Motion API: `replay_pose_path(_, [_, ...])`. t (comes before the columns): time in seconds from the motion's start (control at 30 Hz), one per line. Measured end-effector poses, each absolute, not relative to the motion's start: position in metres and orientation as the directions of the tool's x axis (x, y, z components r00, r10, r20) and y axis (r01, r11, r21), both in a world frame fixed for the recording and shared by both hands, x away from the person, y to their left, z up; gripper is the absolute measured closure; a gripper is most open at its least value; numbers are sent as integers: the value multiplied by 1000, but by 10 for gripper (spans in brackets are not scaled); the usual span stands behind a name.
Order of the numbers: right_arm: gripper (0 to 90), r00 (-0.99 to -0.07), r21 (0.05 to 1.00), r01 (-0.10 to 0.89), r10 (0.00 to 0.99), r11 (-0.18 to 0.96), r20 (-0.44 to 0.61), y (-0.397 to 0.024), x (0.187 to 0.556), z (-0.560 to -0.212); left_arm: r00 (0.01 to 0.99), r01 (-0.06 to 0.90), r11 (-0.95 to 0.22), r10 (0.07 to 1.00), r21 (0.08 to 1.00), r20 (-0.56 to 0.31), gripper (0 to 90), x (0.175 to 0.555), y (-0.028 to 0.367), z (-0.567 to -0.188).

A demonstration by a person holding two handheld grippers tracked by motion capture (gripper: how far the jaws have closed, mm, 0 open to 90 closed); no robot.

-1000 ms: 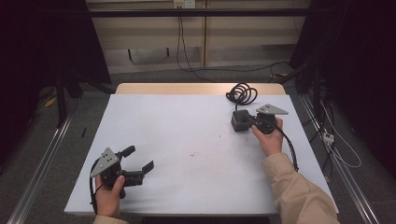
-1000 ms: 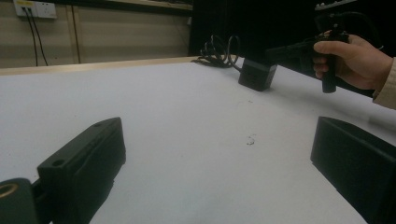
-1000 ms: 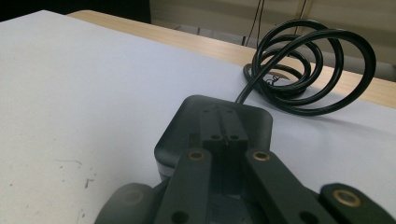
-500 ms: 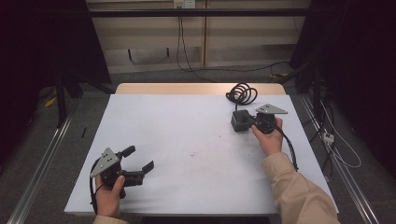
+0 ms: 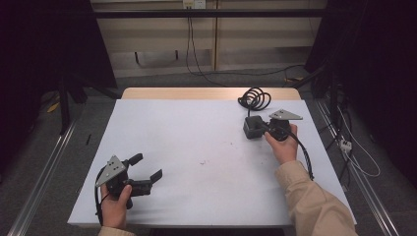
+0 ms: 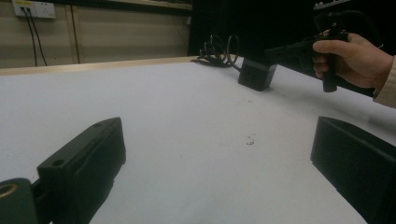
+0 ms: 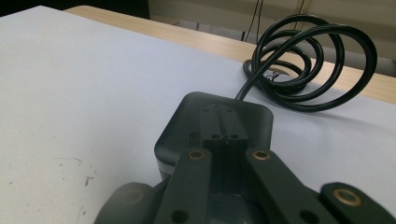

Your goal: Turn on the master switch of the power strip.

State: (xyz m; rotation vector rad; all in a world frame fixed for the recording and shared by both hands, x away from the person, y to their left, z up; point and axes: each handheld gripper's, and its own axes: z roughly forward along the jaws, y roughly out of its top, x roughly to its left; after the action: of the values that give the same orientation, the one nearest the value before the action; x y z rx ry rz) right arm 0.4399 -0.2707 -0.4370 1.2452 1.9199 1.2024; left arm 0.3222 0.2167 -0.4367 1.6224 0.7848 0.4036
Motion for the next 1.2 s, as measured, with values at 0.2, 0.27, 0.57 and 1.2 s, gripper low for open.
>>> replay_pose_path(0.2, [900, -419, 894, 414, 908, 172, 19, -270, 439, -437, 709, 263, -44, 686, 964, -162, 28, 322, 217, -437])
replay_pose_path(0.27, [900, -420, 894, 413, 908, 174, 18, -270, 439, -437, 709, 263, -44, 686, 964, -162, 28, 322, 217, -437])
replay_pose_path(0.57, [900, -418, 897, 412, 908, 163, 27, -271, 439, -438, 705, 264, -36, 690, 964, -167, 28, 323, 218, -436])
replay_pose_path(1.2, [900, -415, 897, 410, 909, 165, 23, -271, 438, -436, 706, 259, -36, 690, 965, -164, 28, 323, 218, -435])
